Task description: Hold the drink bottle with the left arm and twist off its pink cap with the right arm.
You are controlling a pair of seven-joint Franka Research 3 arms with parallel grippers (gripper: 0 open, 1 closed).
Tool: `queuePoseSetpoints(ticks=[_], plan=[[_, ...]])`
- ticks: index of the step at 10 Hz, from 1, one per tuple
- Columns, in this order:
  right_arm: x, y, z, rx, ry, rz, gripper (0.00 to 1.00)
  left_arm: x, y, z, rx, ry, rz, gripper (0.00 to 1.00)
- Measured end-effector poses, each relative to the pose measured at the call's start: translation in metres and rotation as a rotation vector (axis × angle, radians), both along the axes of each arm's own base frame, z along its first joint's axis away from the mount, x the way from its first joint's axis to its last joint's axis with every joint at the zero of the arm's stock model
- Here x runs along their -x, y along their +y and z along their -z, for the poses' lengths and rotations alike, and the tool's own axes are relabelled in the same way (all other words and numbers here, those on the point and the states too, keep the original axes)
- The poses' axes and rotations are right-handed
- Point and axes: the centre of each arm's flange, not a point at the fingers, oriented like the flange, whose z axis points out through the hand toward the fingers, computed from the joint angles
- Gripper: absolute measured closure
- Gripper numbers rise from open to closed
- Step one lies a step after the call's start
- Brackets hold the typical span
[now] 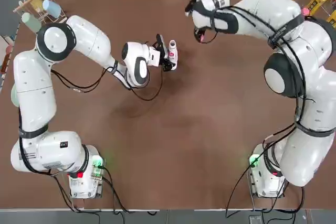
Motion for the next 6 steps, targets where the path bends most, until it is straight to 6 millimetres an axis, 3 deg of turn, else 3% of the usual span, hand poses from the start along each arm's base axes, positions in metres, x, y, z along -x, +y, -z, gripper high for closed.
queuePoseSetpoints(ticks=[3,4,6], plan=[[0.022,0.006,0.027,0.019,0.037,-0.024,0.53,-0.006,0.012,0.020,-0.023,0.011,-0.013,0.16],[0.029,0.011,0.032,0.024,0.047,-0.036,0.53,-0.007,0.012,0.020,-0.022,0.005,-0.009,0.08],[0.040,0.022,0.042,0.029,0.047,-0.051,0.53,-0.009,0.012,0.019,-0.021,-0.003,-0.008,0.05]])
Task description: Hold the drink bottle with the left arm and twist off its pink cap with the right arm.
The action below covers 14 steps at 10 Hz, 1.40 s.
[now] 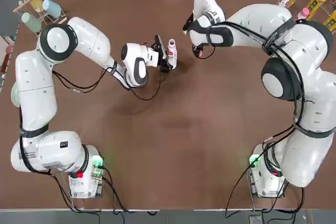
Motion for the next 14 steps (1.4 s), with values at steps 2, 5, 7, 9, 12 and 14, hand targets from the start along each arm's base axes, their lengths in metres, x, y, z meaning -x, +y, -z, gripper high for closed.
queuePoseSetpoints(ticks=[2,5,7,9,12,14], plan=[[0.001,-0.004,0.027,0.015,0.005,0.003,0.52,-0.002,0.001,0.000,-0.001,-0.002,-0.002,0.05],[0.001,-0.005,0.037,0.023,0.008,0.006,0.44,-0.015,0.014,-0.002,-0.001,-0.019,-0.022,0.04],[-0.004,-0.010,0.026,0.038,0.031,0.021,0.30,-0.021,0.020,-0.006,-0.002,-0.031,-0.033,0.04],[-0.018,-0.021,-0.017,0.041,0.050,0.073,0.01,-0.024,0.021,-0.011,-0.001,-0.035,-0.040,0.02],[-0.036,-0.056,-0.093,0.002,0.026,0.192,0.00,-0.022,0.021,-0.010,-0.001,-0.032,-0.039,0.02],[-0.033,-0.060,-0.118,-0.008,0.017,0.255,0.00,-0.019,0.026,-0.007,-0.007,-0.020,-0.040,0.01]])
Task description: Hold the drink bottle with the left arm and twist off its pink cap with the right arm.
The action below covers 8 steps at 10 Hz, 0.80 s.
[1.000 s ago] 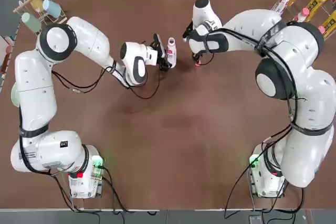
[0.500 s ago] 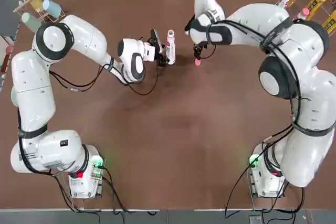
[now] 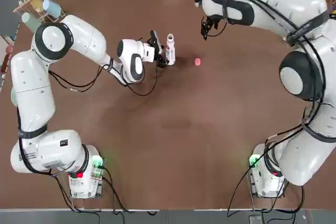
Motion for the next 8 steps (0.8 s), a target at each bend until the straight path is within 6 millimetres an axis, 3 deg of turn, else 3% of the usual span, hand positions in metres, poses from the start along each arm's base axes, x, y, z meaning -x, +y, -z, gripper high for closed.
queuePoseSetpoints(ticks=[2,3,6,8], plan=[[0.000,-0.005,-0.016,-0.008,-0.013,0.032,0.00,-0.001,0.003,-0.003,0.012,0.026,-0.031,0.01],[-0.002,-0.016,-0.033,-0.010,-0.018,0.083,0.00,-0.001,0.002,-0.006,0.022,0.041,-0.049,0.01],[-0.018,-0.082,-0.125,0.055,-0.043,0.192,0.00,-0.002,0.001,-0.018,0.049,0.082,-0.102,0.01],[-0.021,-0.101,-0.171,0.069,-0.066,0.284,0.00,0.001,0.004,-0.028,0.065,0.114,-0.139,0.01]])
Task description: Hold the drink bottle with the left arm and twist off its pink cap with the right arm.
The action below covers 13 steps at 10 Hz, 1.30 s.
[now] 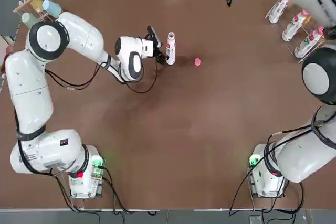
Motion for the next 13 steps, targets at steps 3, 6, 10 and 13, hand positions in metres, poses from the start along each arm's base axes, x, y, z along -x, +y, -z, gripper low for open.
queuePoseSetpoints(ticks=[3,6,10,13], plan=[[0.000,-0.037,-0.040,-0.027,-0.041,0.153,0.00,0.005,0.012,-0.014,0.013,0.044,-0.056,0.01],[0.008,-0.131,-0.104,-0.050,-0.129,0.304,0.00,0.013,0.012,-0.020,0.043,0.121,-0.124,0.01],[0.026,-0.164,-0.128,-0.035,-0.095,0.395,0.00,0.020,0.012,-0.042,0.068,0.224,-0.216,0.01],[0.024,-0.187,-0.134,-0.039,-0.105,0.349,0.00,0.013,0.019,-0.067,0.049,0.321,-0.291,0.01]])
